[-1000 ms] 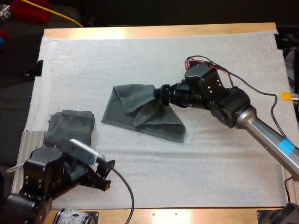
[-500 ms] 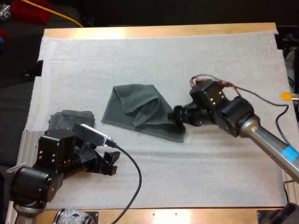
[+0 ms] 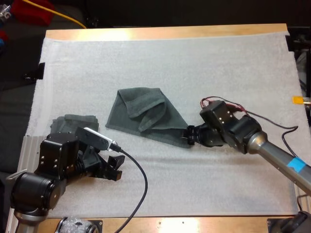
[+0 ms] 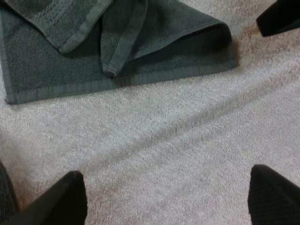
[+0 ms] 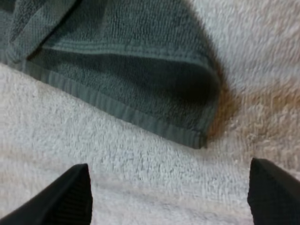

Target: Pick towel from pile, fold and stack

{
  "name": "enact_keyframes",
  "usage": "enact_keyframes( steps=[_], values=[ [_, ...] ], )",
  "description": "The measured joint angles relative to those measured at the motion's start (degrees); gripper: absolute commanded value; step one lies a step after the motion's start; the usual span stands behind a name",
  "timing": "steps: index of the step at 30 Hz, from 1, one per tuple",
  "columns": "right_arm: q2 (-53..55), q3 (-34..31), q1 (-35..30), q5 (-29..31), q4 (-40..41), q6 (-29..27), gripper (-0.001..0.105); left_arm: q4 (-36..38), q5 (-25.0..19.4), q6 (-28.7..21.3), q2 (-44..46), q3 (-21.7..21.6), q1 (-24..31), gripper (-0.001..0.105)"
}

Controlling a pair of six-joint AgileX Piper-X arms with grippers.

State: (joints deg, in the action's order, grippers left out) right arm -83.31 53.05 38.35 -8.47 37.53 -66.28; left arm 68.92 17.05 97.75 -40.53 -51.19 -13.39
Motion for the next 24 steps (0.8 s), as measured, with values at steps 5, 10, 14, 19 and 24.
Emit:
enact_keyframes(
  steps=[5,10,14,19,24],
  values=[
    [0.0,-4.75,0.0,-1.34,-6.73,3.79,0.067,0.02,0.0,0.0,0.0,0.0,0.0,0.069],
    [-0.1,-8.94,0.0,-2.08,-15.41,10.32,0.067,0.02,0.0,0.0,0.0,0.0,0.0,0.069],
    [-2.63,-10.99,0.0,-5.66,-21.51,13.78,0.067,0.02,0.0,0.0,0.0,0.0,0.0,0.069],
    [-6.99,-11.21,0.0,-6.87,-26.44,17.25,0.066,0.02,0.0,0.0,0.0,0.0,0.0,0.069],
    [-9.17,-11.26,0.0,-6.72,-28.98,19.4,0.064,0.14,0.0,0.0,0.0,0.0,0.0,0.069]
  ],
)
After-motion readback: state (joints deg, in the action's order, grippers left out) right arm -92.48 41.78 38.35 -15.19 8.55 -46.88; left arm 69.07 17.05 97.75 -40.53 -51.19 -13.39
